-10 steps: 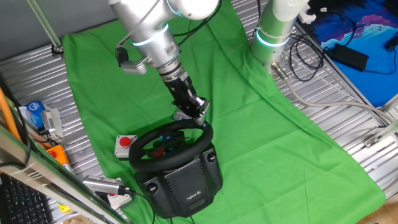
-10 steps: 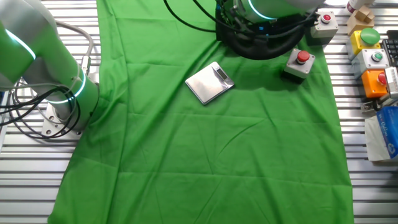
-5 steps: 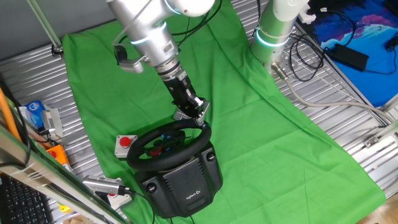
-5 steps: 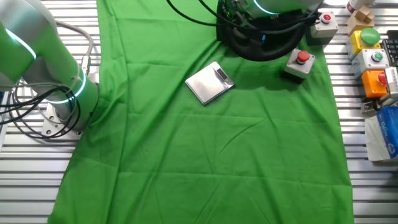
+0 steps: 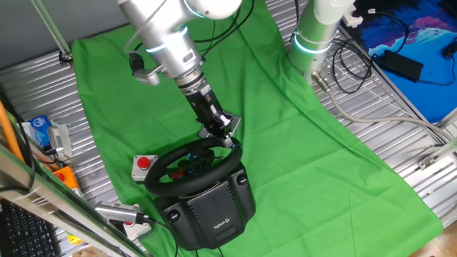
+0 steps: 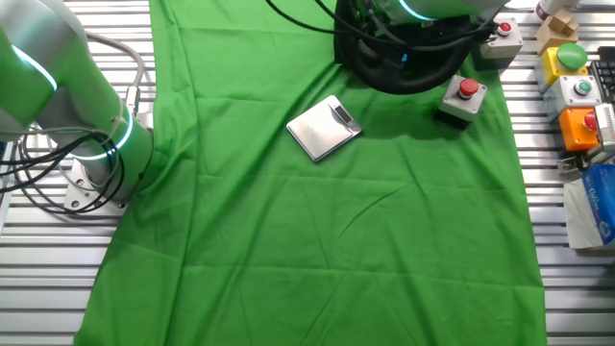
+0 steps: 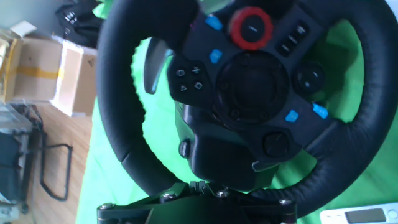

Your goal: Rotate the steering wheel 90 degrees clockwise

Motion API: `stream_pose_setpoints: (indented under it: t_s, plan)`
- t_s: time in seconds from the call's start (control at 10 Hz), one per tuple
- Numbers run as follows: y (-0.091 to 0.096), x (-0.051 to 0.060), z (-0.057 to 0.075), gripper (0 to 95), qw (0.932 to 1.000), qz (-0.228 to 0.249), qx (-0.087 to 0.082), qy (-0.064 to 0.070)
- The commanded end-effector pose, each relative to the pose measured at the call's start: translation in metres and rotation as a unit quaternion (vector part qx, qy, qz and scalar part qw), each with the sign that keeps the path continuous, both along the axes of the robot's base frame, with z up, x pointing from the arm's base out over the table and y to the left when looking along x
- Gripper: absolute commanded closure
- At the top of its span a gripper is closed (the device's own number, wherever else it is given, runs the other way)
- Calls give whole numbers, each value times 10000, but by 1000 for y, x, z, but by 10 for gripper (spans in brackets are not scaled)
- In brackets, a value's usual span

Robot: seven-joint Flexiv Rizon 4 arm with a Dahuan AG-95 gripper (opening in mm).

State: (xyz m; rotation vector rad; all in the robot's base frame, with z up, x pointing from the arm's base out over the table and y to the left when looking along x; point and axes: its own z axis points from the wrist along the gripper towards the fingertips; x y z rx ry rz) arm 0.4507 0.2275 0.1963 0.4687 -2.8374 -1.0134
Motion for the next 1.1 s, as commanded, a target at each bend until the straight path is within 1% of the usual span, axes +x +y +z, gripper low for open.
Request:
stream_pose_setpoints:
  t_s: [0.1, 0.3, 0.4, 0.8, 1.0, 1.1]
  plan:
    - [6, 3, 2, 950, 9998, -153, 72, 116]
    - [10, 5, 4, 950, 9994, -275, 113, 179]
    - [13, 7, 5, 950, 9990, -355, 148, 244]
    - [19, 14, 13, 950, 9973, -557, 220, 423]
    - [22, 17, 18, 950, 9964, -645, 213, 506]
    - [23, 19, 20, 950, 9955, -714, 255, 576]
